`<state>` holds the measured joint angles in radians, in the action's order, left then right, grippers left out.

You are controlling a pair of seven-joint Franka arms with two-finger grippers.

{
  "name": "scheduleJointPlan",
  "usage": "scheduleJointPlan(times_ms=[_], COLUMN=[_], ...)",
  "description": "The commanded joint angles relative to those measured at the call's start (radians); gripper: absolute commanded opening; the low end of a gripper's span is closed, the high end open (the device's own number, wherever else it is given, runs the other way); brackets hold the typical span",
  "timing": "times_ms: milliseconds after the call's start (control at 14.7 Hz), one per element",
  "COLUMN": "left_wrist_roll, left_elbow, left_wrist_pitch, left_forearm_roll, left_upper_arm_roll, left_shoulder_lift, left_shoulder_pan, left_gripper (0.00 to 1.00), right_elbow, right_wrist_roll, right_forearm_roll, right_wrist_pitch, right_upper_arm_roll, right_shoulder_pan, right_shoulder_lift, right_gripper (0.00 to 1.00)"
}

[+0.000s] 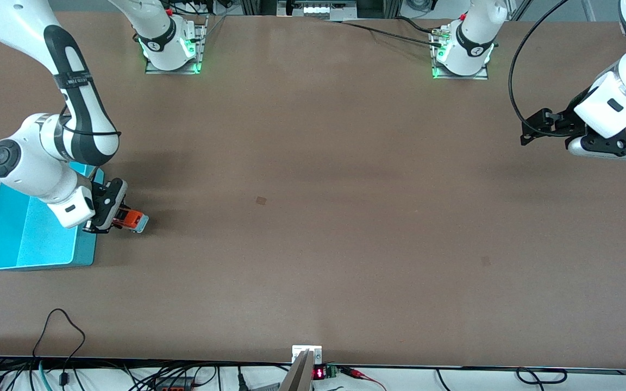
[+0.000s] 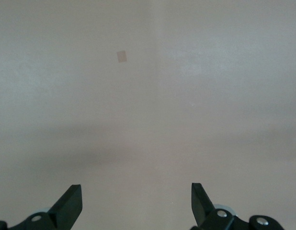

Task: Wind up bus and store in blue box
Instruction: 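Lift the bus and lower it into the turquoise box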

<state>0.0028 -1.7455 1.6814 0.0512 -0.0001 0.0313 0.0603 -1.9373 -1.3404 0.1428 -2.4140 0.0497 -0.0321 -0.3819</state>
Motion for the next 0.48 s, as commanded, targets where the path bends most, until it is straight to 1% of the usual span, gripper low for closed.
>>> scheduleJointPlan(times_ms=[0,204,340,408], left_wrist_roll=[-0.009,-0.009,-0.009,-0.009], left_elbow=[0.029,0.029,0.029,0.027], left_wrist_pitch=[-0.023,-0.023,-0.023,-0.025], left_forearm_roll=[-0.017,-0.017,-0.017,-0.017], left_upper_arm_roll=[0.003,0.003,0.003,0.003], left_shoulder_lift=[-0.011,-0.011,-0.011,-0.011], left_shoulder_pan=[0.007,0.007,0.007,0.007], left_gripper=[1.00,1.00,1.00,1.00], right_elbow=[0.032,0.078,0.084,0.087], right_wrist_roll=[0.176,0.307,0.398,0.409], right_forearm_roll=[0.021,0.046,0.047,0.047], right_wrist_pitch=[0.026,0.033,0.033,0.039], right_upper_arm_roll=[0.012,0.030,0.035,0.047], right_shoulder_pan=[-0.009,-0.008,-0.008,-0.006], right_shoulder_lift=[0.034,0.034,0.047,0.049], right_gripper=[0.09,0.09,0.09,0.09])
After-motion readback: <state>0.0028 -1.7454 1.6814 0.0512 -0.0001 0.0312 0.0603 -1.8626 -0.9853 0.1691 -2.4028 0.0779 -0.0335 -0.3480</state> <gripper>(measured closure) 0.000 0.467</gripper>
